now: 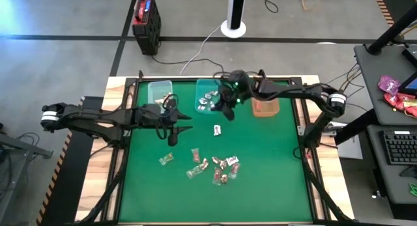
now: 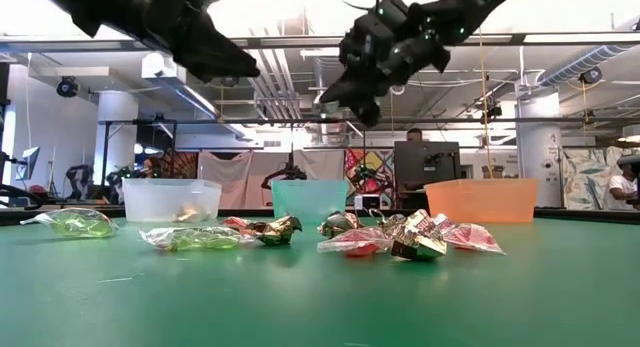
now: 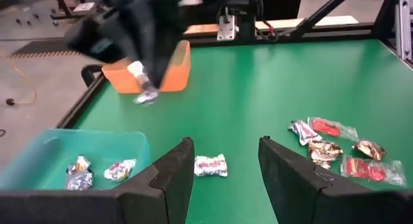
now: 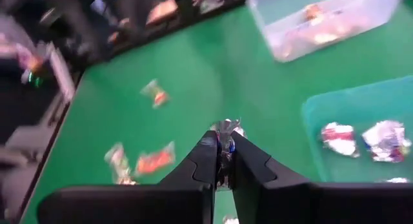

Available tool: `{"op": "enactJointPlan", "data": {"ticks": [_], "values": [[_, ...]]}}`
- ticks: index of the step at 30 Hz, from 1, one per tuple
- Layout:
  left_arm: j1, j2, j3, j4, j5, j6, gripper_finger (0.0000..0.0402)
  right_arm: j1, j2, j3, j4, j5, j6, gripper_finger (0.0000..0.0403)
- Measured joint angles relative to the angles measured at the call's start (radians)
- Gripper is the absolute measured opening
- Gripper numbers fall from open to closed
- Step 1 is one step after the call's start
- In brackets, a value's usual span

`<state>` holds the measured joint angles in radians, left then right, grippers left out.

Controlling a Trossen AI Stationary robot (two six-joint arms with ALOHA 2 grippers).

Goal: Sort candy by brand, put in halloween buckets
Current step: Put the silver wrap candy into the blue bin, then put the orange gummy into the orange bin

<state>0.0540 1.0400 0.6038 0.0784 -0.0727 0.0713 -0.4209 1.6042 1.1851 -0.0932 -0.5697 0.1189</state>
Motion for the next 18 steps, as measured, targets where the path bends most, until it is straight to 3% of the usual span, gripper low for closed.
{"op": "enactJointPlan", "data": {"ticks": [7, 18], "values": [[0.0, -0.004, 0.005, 0.0, -0.027, 0.003, 0.0157, -0.073, 0.109, 0.032, 0.072, 0.032, 0.162, 0.003], [0.0, -0.001, 0.004, -0.039, -0.061, -0.015, 0.0157, -0.073, 0.18, 0.126, -0.012, 0.148, 0.156, 0.0146]]}}
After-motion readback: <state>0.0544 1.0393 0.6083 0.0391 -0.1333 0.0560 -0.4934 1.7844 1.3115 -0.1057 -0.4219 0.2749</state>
